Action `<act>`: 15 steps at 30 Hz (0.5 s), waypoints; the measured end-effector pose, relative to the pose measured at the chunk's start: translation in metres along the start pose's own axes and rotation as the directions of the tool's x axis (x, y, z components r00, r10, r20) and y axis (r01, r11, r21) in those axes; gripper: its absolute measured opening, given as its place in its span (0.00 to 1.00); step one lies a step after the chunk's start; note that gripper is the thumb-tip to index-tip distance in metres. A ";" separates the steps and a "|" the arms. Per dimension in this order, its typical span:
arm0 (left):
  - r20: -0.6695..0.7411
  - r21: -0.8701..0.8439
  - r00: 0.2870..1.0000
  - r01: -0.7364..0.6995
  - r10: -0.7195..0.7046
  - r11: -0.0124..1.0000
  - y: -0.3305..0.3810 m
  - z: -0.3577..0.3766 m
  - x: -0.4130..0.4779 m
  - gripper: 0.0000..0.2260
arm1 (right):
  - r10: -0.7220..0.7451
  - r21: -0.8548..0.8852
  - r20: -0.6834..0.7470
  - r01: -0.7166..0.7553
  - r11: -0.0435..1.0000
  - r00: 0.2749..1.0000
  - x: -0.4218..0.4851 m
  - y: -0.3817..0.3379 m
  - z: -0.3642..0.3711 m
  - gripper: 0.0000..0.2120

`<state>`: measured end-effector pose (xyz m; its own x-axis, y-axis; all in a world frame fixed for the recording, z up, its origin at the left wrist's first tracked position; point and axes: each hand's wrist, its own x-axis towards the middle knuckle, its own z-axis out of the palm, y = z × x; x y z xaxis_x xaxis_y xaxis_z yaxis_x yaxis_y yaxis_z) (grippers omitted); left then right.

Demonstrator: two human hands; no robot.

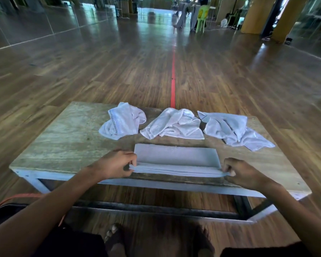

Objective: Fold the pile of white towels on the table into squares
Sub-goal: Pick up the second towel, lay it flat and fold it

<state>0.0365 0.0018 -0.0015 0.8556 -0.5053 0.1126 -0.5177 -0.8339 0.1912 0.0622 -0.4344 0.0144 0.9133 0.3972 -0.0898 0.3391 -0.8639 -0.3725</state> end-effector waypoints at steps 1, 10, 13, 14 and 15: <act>0.002 0.011 1.000 -0.006 0.006 1.000 0.001 0.000 -0.001 0.08 | -0.002 -0.005 0.002 0.002 1.000 1.000 -0.001 0.000 0.002 0.18; 0.105 0.062 0.994 0.002 -0.009 0.998 0.019 0.000 -0.004 0.24 | 0.099 -0.111 0.267 -0.071 0.991 0.959 0.001 -0.005 -0.005 0.12; 0.026 -0.007 0.993 0.119 -0.119 0.993 0.029 0.007 0.002 0.32 | 0.126 -0.022 0.214 -0.124 0.992 0.969 0.011 -0.014 -0.009 0.08; 0.030 -0.029 0.981 0.190 -0.189 0.981 0.033 0.011 0.006 0.35 | 0.102 -0.001 0.137 -0.103 0.995 0.985 0.015 -0.017 -0.006 0.08; 0.055 -0.042 0.964 0.262 -0.259 0.964 0.035 0.015 0.012 0.37 | 0.074 0.000 0.058 -0.074 0.997 0.996 0.019 -0.021 -0.001 0.11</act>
<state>0.0284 -0.0370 -0.0078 0.9591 -0.2831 0.0052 -0.2750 -0.9270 0.2550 0.0725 -0.4092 0.0218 0.9213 0.3495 -0.1704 0.2706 -0.8910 -0.3647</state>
